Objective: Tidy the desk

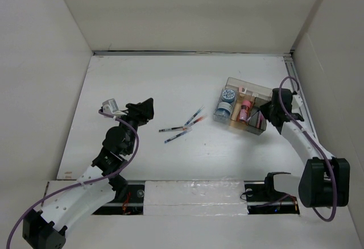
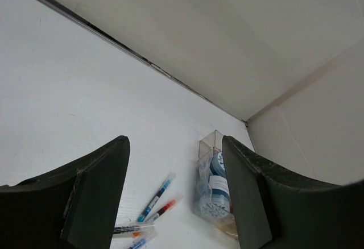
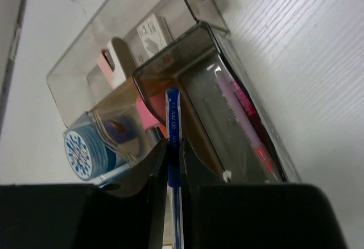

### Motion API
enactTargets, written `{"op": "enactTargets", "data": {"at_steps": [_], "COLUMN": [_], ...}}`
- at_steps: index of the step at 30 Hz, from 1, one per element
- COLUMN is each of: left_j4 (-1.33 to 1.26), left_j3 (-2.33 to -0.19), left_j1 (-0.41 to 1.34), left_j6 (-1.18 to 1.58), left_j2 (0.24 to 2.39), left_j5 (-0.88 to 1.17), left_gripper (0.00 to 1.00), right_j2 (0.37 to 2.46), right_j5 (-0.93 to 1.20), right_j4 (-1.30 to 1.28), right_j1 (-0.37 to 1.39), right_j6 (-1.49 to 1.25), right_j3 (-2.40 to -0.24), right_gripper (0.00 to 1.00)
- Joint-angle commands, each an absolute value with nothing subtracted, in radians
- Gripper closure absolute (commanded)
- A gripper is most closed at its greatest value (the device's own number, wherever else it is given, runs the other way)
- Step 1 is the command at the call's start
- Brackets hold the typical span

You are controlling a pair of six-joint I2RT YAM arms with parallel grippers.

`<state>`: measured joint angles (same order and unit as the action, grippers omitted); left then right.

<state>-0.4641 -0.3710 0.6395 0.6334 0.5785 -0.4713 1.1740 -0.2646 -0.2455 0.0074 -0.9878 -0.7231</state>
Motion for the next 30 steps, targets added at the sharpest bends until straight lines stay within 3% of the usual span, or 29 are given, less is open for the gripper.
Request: {"op": "enactTargets", "data": {"at_steps": [1, 15, 20, 23, 27, 30], "left_j4": [-0.508, -0.508, -0.511, -0.506, -0.509, -0.505], "left_j3": [-0.385, -0.385, -0.382, -0.387, -0.380, -0.383], "left_j1": [0.641, 0.641, 0.641, 0.641, 0.641, 0.641], "left_j6": [0.632, 0.632, 0.632, 0.630, 0.630, 0.630], "left_j2": [0.572, 0.575, 0.572, 0.575, 0.569, 0.568], "left_j5": [-0.465, -0.466, -0.465, -0.468, -0.471, -0.476], "left_gripper": [0.38, 0.38, 0.38, 0.38, 0.38, 0.38], "right_j2": [1.226, 1.278, 1.270, 1.238, 1.117, 1.080], "right_j5": [-0.125, -0.129, -0.163, -0.160, -0.169, -0.164], "right_j4": [-0.195, -0.186, -0.190, -0.178, -0.105, -0.034], "right_j1": [-0.021, -0.110, -0.110, -0.110, -0.016, 0.132], "right_j6": [-0.931, -0.976, -1.000, -1.006, -1.011, -0.999], "right_j3": [-0.745, -0.753, -0.764, -0.765, -0.743, -0.698], "right_gripper": [0.97, 0.90, 0.49, 0.40, 0.39, 0.67]}}
